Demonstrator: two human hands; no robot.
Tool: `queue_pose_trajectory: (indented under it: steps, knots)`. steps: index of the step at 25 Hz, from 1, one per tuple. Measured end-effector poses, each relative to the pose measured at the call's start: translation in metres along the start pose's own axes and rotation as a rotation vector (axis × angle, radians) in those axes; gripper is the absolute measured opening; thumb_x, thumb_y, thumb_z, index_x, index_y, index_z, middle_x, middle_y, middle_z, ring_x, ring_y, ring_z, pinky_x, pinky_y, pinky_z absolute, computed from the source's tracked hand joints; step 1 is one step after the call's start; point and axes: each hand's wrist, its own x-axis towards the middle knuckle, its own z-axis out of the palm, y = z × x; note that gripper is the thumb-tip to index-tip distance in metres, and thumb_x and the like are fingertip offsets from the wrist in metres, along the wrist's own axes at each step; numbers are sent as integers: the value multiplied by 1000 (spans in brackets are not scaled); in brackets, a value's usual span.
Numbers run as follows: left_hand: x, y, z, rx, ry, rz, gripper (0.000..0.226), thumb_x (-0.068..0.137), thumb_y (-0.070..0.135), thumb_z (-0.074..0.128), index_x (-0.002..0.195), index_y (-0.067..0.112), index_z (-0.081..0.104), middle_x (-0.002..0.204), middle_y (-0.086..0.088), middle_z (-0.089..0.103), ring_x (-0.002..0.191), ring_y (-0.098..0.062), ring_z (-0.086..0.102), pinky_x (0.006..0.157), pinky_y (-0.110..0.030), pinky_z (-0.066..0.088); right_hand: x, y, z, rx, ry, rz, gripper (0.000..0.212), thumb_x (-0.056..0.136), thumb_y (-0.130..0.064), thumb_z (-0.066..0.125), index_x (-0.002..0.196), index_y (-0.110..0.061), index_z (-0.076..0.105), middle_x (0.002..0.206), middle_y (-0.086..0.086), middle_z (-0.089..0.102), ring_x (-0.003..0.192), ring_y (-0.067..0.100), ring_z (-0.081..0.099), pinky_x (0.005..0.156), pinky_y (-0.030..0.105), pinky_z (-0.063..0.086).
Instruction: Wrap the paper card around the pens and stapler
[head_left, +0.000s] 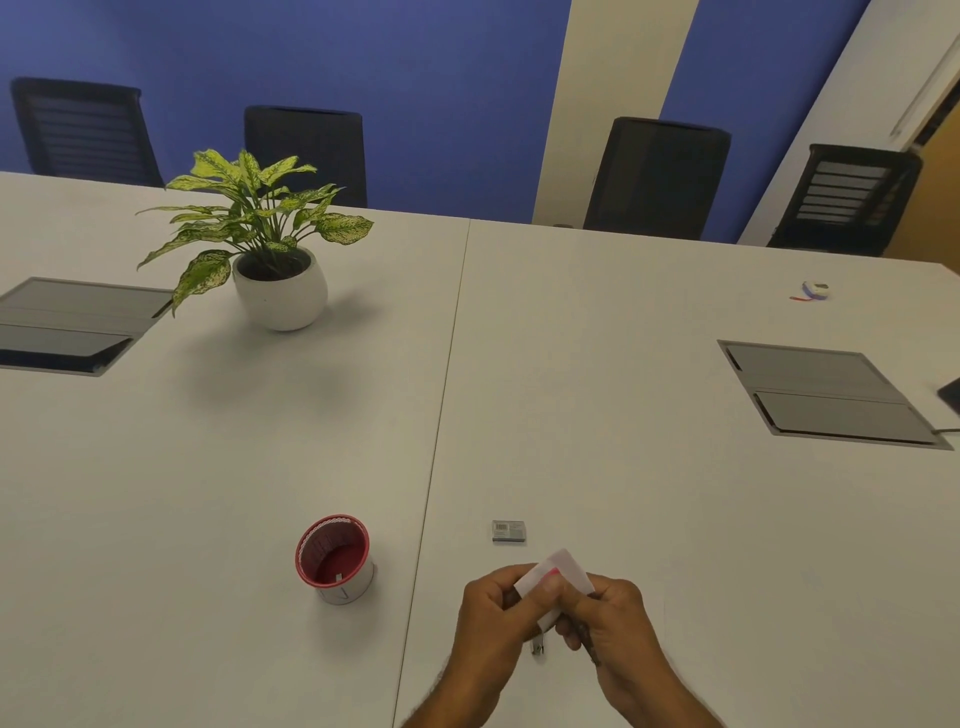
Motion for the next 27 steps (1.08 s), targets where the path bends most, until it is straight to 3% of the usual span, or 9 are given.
queue_pose_trajectory:
  steps: [6, 12, 16, 19, 22, 27]
  knots:
    - [1, -7, -1, 9, 183, 6, 4, 83, 12, 75, 87, 11, 76, 81, -9, 78, 81, -28, 75, 73, -42, 63, -1, -1, -4, 47, 21, 25, 23, 86, -14, 68, 81, 8, 73, 52, 6, 61, 48, 22, 48, 43, 26, 40]
    - [-2, -5, 3, 38, 259, -1, 6, 84, 12, 73, 81, 10, 77, 78, -8, 76, 77, -25, 73, 67, -36, 64, -3, 2, -4, 83, -39, 103, 32, 83, -26, 69, 91, 4, 73, 66, 15, 64, 53, 23, 51, 45, 29, 43]
    - [-3, 2, 0, 4, 288, -11, 8, 85, 12, 71, 80, 9, 76, 79, -6, 76, 79, -21, 71, 62, -30, 63, -8, 3, -10, 294, -177, 173, 51, 72, -41, 73, 102, 0, 70, 82, 17, 64, 58, 21, 49, 47, 29, 36]
    - [-3, 4, -1, -27, 301, -24, 9, 86, 12, 70, 82, 8, 76, 85, -8, 76, 85, -25, 71, 62, -31, 62, -9, 9, -10, 367, -157, 163, 67, 51, -39, 93, 100, -2, 68, 69, 8, 56, 53, 15, 43, 42, 24, 30]
    - [-3, 5, -1, -44, 314, -41, 9, 87, 14, 70, 84, 7, 75, 90, -9, 76, 88, -26, 71, 63, -33, 63, -9, 15, -9, 348, -57, 186, 50, 58, -14, 85, 102, 2, 66, 59, 3, 43, 47, 12, 35, 39, 20, 23]
    - [-5, 8, -1, -52, 298, -64, 10, 88, 17, 69, 89, 8, 74, 93, -8, 75, 89, -26, 72, 67, -33, 63, -13, 12, -3, 315, 49, 90, 16, 71, -4, 78, 80, 0, 65, 50, 7, 34, 41, 14, 29, 40, 20, 23]
